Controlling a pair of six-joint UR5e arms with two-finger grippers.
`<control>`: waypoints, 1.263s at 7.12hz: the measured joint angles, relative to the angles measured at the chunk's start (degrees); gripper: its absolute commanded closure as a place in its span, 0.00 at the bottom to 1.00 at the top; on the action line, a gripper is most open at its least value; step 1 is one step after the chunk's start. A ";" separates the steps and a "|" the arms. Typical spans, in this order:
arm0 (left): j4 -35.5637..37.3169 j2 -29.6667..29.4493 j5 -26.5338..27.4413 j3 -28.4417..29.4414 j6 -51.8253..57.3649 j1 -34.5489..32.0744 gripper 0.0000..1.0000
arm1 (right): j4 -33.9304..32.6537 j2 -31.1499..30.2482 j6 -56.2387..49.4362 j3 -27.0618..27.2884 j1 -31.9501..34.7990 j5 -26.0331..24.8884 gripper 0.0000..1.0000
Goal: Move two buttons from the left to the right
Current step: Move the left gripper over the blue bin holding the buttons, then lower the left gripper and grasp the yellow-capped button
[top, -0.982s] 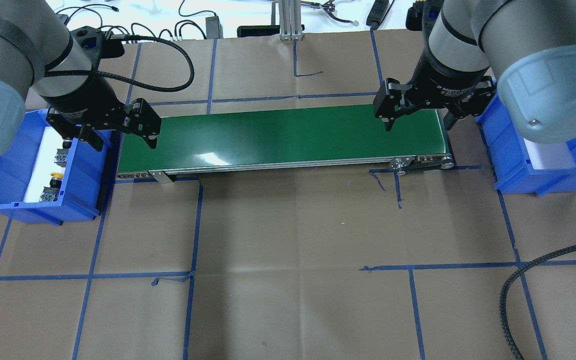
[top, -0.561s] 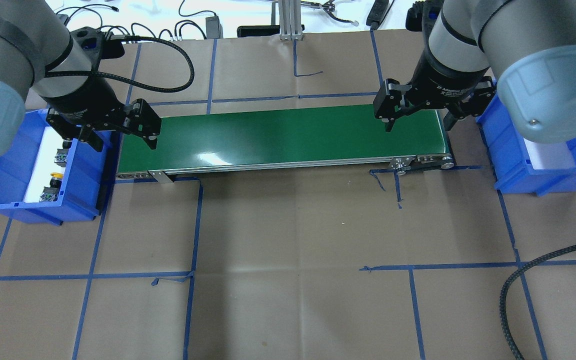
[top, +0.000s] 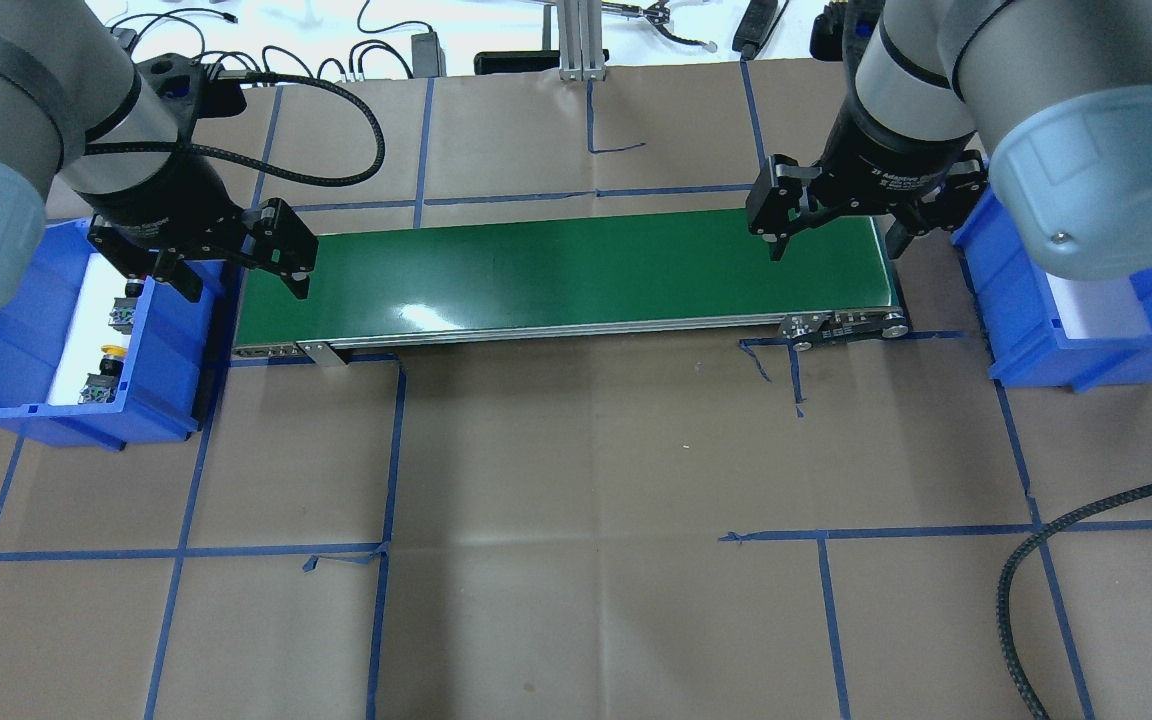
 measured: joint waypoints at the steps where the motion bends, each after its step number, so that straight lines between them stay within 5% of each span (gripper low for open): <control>1: 0.00 0.05 0.06 0.00 3.05 1.50 0.00 | -0.04 0.04 0.00 -0.05 0.00 0.00 0.00; 6: 0.32 -1.53 -0.27 -0.05 23.42 24.30 0.01 | -0.33 0.14 0.00 -0.07 0.04 0.06 0.00; 9: 5.44 -6.98 -0.34 -0.39 27.97 30.84 0.01 | -0.79 0.17 0.00 -0.01 0.08 0.09 0.00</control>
